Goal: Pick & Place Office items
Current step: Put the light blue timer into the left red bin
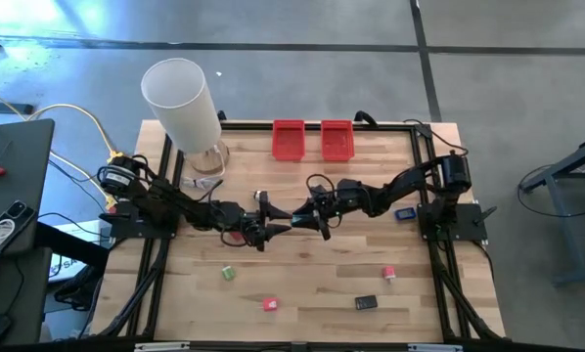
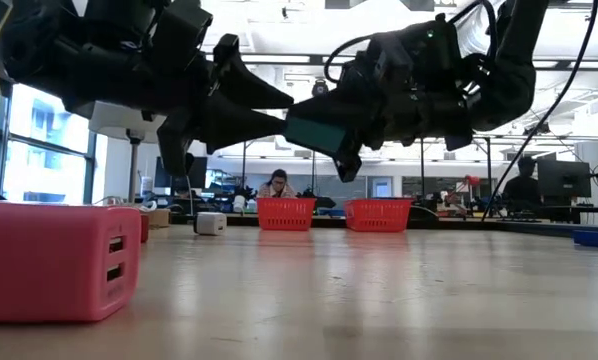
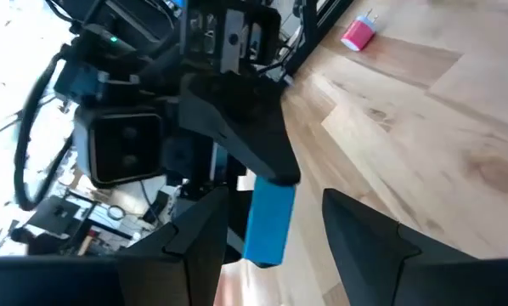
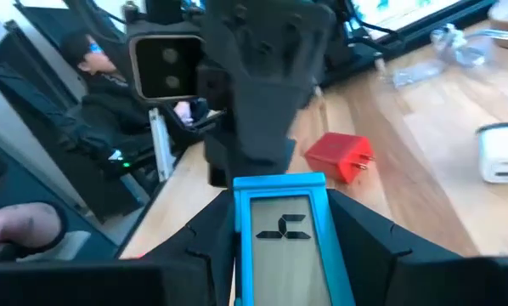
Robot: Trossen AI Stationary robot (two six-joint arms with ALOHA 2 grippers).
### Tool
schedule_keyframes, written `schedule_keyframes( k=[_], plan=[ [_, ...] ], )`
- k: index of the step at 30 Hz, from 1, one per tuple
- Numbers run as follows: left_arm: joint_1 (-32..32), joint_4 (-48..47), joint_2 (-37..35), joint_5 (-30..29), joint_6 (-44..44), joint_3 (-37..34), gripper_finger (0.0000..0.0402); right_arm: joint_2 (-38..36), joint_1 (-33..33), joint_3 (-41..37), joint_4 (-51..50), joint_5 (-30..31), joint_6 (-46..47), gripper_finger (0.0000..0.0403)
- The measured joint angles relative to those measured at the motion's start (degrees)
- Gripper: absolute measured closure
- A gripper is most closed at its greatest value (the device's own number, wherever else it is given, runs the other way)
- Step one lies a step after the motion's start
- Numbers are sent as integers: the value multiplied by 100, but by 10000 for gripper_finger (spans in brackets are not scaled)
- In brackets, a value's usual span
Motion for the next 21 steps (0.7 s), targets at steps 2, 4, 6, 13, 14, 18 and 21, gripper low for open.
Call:
schedule_keyframes(
  k=[2,4,6,13,14,18,21],
  plan=[
    [34,1,0,103,-21,0,217,0,7,73,-9,-16,33,260],
    [65,0,0,138,-24,5,217,0,6,179,-266,-21,32,260],
    [93,-19,0,139,-28,38,217,2,7,309,-608,-20,34,260],
    [126,-137,-2,163,-39,92,217,2,127,549,-935,25,-208,260],
    [114,-144,-2,162,-39,92,217,2,134,552,-929,36,-216,260],
    [59,-177,-2,81,0,92,227,2,129,550,-951,48,-213,260],
    [15,-173,-2,23,125,92,247,2,128,550,-966,54,-213,260]
  ],
)
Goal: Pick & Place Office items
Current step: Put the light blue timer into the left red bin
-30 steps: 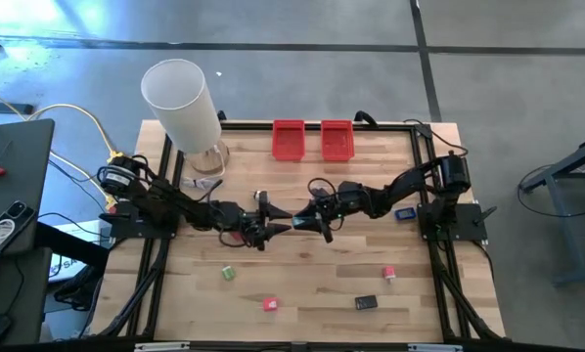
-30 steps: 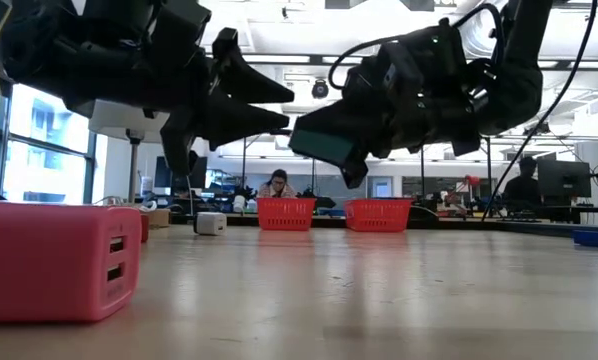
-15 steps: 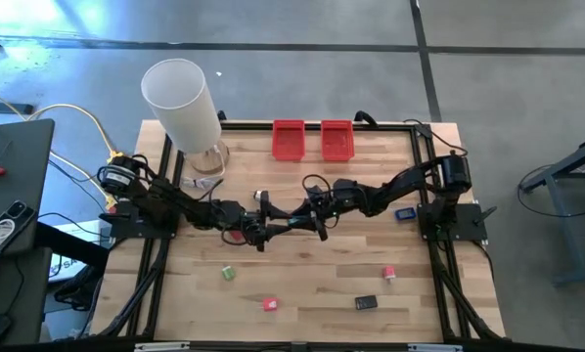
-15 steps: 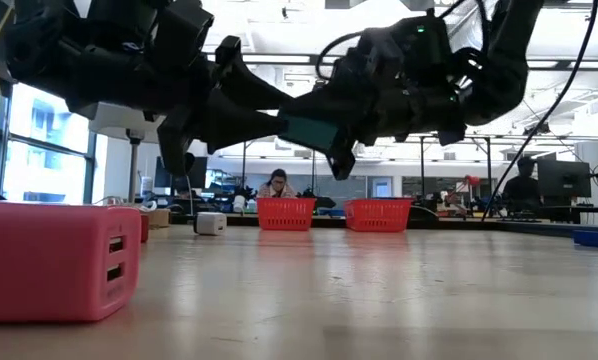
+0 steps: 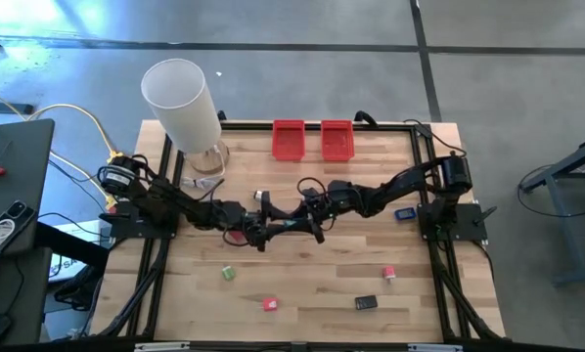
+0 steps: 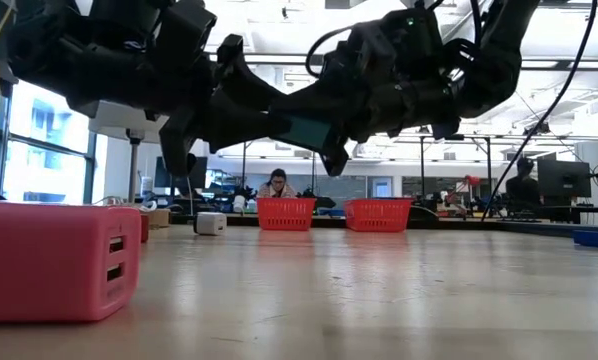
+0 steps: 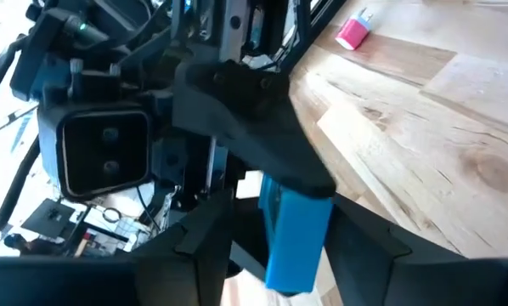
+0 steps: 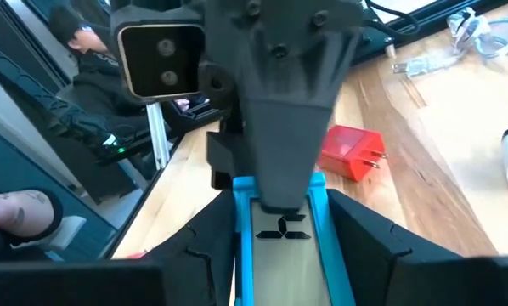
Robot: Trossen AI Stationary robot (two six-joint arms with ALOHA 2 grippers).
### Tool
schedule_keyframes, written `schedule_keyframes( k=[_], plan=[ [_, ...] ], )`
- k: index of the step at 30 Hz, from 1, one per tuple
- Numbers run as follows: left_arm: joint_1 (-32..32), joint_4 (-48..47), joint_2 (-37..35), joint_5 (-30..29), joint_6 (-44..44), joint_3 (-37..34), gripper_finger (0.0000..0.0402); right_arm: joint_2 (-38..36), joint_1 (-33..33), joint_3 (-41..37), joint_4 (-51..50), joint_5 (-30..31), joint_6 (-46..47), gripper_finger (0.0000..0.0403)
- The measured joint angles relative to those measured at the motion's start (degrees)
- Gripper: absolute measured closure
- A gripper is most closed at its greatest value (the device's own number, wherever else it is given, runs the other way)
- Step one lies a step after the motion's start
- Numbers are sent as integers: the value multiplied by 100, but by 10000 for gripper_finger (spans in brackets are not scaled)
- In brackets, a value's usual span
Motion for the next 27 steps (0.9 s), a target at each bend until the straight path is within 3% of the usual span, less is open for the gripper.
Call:
schedule_keyframes(
  k=[12,20,27],
  plan=[
    [-23,-69,0,-11,40,0,342,1,-2,0,-7,-57,79,259],
    [-366,-55,-7,-813,-336,7,347,7,-1,-1,-7,-105,-75,207],
    [-530,-63,-7,-990,-334,7,347,7,1,-2,1,-173,-190,177]
  ],
)
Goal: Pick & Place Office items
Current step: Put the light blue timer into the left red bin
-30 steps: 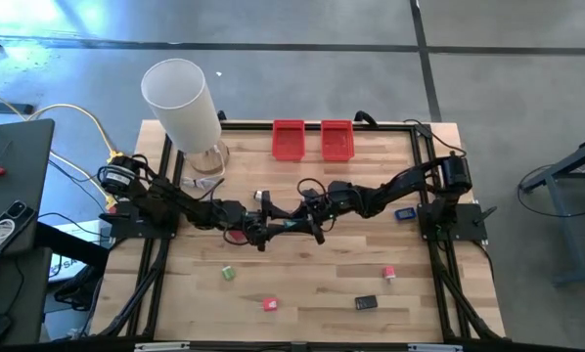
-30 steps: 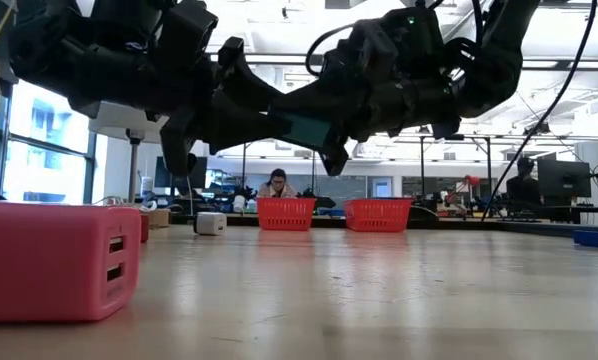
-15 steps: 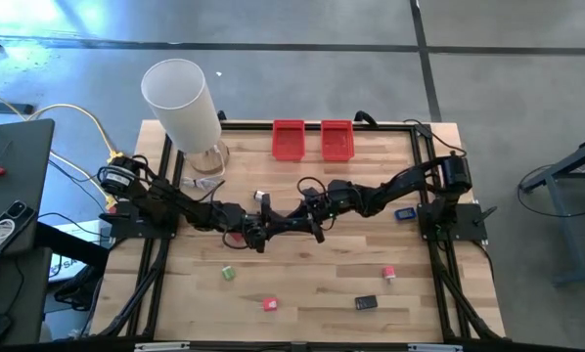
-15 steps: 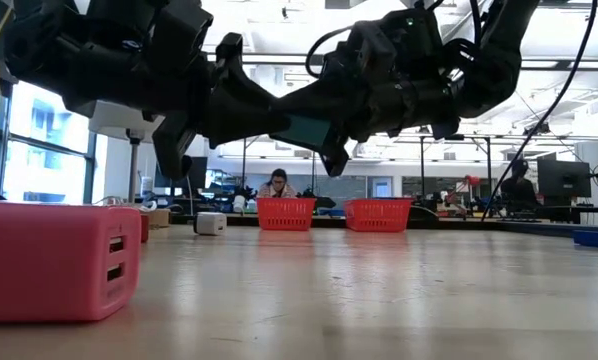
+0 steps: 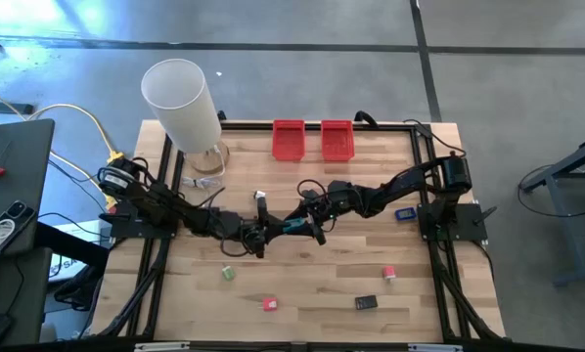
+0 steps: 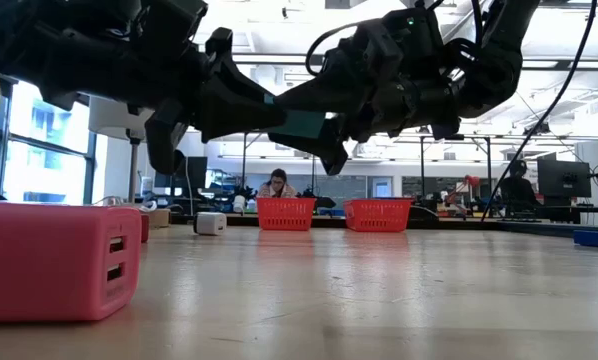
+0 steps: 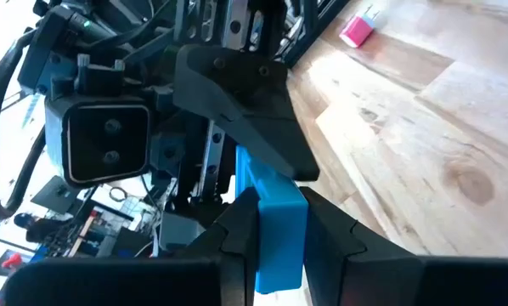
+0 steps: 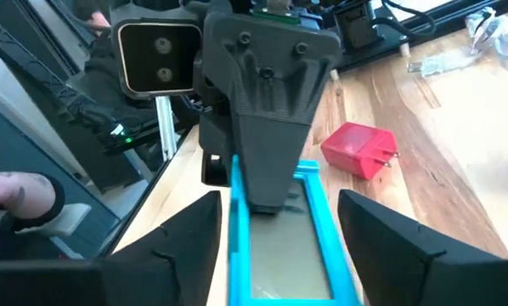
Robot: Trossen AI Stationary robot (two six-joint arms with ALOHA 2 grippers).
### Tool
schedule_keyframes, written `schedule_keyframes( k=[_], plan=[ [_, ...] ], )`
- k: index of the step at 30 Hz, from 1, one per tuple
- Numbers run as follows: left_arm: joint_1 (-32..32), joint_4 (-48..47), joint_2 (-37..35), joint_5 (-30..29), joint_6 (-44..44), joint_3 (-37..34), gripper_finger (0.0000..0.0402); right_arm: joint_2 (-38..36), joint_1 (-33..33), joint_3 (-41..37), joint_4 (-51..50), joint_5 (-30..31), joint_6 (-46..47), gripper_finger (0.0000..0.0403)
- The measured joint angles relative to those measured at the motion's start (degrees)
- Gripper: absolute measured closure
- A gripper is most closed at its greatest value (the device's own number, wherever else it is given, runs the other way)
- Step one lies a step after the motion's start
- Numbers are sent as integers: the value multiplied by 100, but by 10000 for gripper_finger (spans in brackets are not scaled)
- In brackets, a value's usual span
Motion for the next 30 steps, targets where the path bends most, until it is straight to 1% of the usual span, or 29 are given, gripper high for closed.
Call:
schedule_keyframes(
  k=[4,7,10,13,17,21,25,28,30],
  plan=[
    [-233,-255,-24,-725,-287,178,347,0,0,-36,-29,-294,71,175],
    [-444,-1146,-142,-1136,-304,518,349,0,84,-167,-56,-335,194,175],
    [-640,-2116,-215,-1539,-255,962,349,-123,168,-402,-77,-105,268,175],
    [-793,-2796,-221,-1836,-231,1413,349,-428,288,-689,-12,332,317,174],
    [-1006,-3827,-221,-2078,-321,1964,349,-1033,533,-1236,-39,910,326,174],
    [-1259,-4817,-221,-2745,-704,2521,349,-1720,975,-1788,-27,1588,328,174],
    [-1538,-5149,-199,-3170,-836,2888,349,-2206,1530,-2204,-31,2466,323,174],
    [-1736,-5192,-55,-3491,-735,3141,349,-2378,1953,-2365,-59,3102,342,174],
    [-1845,-5213,127,-3593,-625,3350,349,-2389,2211,-2387,-28,3438,376,174]
  ],
)
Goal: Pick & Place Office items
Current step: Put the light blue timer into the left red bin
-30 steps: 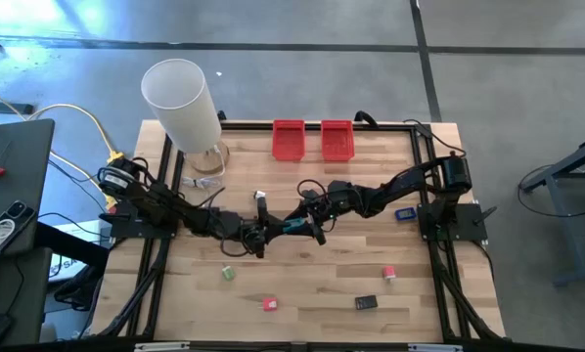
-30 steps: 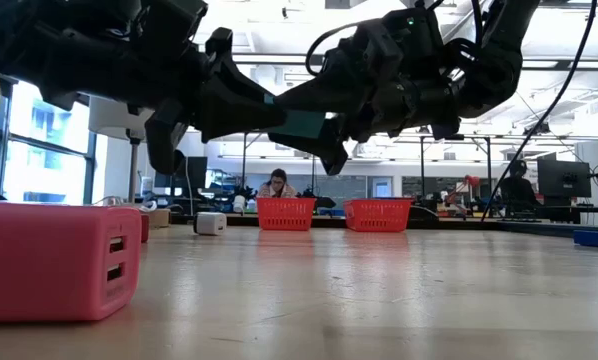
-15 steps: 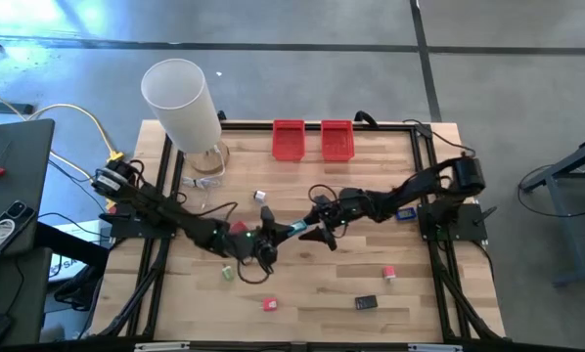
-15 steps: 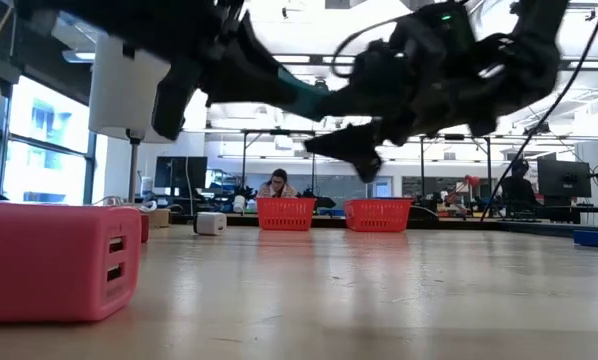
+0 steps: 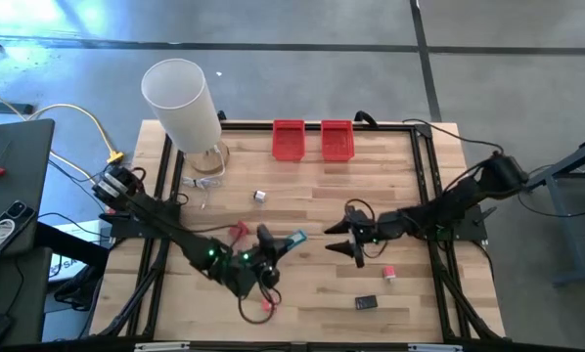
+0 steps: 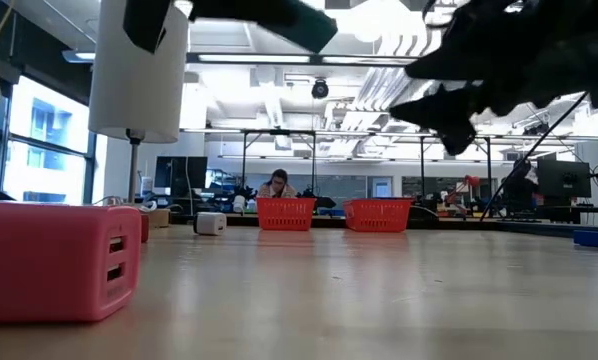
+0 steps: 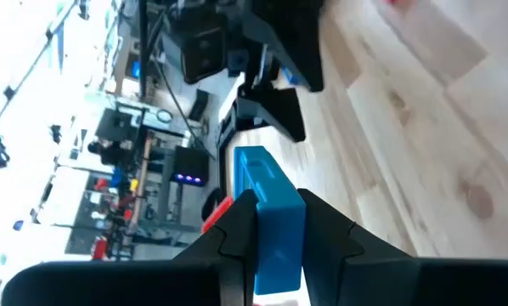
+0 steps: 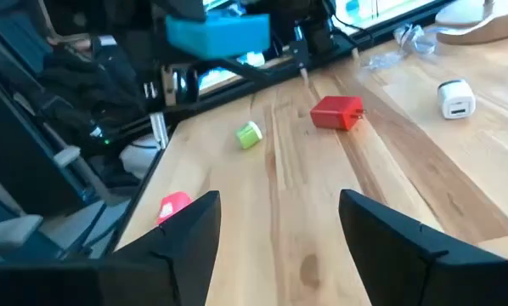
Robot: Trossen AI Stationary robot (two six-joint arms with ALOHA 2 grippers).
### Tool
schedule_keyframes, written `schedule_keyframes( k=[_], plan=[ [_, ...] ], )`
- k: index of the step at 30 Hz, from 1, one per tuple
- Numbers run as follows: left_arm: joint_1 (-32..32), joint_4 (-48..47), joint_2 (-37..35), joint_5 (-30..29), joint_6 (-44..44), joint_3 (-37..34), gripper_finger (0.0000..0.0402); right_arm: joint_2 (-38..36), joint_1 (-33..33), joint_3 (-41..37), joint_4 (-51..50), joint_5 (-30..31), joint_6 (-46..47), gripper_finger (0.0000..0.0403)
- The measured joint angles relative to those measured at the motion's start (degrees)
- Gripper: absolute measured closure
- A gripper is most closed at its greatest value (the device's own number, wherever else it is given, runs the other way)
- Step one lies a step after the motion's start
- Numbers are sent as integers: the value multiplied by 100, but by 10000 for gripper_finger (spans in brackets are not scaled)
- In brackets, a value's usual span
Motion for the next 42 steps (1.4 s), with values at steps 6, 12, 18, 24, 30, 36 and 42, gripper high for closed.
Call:
schedule_keyframes(
  k=[6,12,18,24,30,36,42],
  plan=[
    [-203,-325,668,-22,22,863,349,0,702,-11,-11,797,196,174],
    [-347,-605,1401,-23,21,1712,349,2,1356,-7,125,1532,303,174],
    [-388,-837,2020,-731,399,2346,349,2,1949,-7,325,2135,301,174],
    [-326,-993,2395,-1205,279,2669,349,18,2458,-7,456,2656,311,174],
    [-63,-1675,2438,-1521,-476,2658,349,37,2816,-7,459,3052,451,174],
    [229,-2259,2439,-1516,-1070,2658,349,37,3040,-7,428,3249,466,174],
    [558,-2872,2439,-1209,-1454,2658,348,37,3105,-7,420,3247,461,174]
  ],
)
